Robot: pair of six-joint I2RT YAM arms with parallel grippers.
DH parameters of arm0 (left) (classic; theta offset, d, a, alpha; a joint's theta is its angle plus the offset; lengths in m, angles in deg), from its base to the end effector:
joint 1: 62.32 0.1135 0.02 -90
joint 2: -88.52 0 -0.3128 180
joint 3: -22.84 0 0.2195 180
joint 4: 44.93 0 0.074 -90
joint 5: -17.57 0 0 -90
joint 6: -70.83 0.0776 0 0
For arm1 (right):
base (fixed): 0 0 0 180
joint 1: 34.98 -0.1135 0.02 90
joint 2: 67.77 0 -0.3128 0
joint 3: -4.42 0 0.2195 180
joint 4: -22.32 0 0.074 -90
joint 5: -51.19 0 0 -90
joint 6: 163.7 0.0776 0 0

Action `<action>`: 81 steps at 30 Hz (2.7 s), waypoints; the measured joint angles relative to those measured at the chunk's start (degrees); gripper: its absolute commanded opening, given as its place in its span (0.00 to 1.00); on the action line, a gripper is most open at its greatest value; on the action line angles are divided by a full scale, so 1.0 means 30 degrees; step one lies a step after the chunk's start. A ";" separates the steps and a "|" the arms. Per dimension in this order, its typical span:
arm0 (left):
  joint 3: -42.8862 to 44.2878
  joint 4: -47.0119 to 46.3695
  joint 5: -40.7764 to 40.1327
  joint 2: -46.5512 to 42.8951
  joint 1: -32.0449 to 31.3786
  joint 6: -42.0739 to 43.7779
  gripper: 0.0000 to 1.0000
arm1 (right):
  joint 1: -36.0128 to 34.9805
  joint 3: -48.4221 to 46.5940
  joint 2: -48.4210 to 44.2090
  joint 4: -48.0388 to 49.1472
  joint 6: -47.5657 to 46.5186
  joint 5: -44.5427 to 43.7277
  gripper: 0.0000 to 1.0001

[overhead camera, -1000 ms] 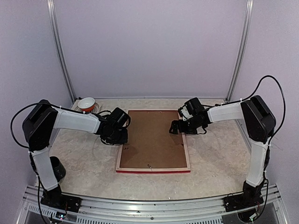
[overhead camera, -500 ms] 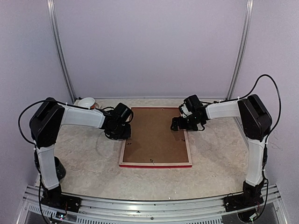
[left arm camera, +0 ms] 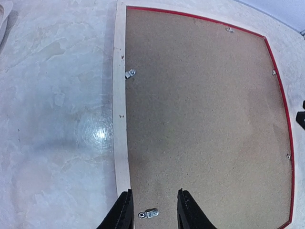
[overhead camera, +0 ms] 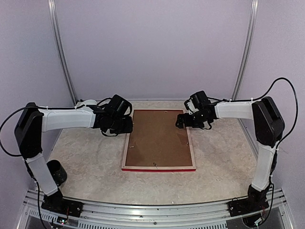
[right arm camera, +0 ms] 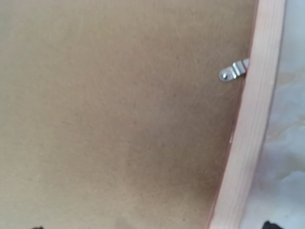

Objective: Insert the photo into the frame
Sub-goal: Press the fastener onto the backboard.

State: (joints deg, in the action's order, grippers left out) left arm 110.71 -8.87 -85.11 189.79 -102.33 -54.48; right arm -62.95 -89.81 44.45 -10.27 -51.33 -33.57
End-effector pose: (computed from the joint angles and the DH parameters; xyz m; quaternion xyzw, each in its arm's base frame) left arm 0.3112 -0.2390 0.2556 0.0000 0.9331 -0.1284 0.3359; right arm 0.3880 0.2141 0.2184 -0.0613 0.9386 0.1822 0.2866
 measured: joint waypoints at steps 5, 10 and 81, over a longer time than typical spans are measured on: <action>-0.1188 0.0459 0.0080 0.0474 -0.0401 -0.0073 0.33 | 0.0000 0.0117 -0.0277 0.0036 -0.0015 -0.0073 0.99; -0.1144 0.0991 -0.0015 0.1384 -0.0430 -0.0036 0.37 | 0.0000 0.0452 -0.0306 -0.0007 -0.0022 -0.0124 0.99; -0.0612 0.0984 -0.0226 0.2171 -0.0401 -0.0146 0.41 | 0.0000 0.1319 0.0131 0.0423 -0.0073 -0.0532 0.99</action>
State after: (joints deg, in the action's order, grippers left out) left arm 108.87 -5.91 -85.79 196.31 -103.53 -54.92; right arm -62.95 -85.86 44.84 -9.01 -51.55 -35.17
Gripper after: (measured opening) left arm 0.416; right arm 0.993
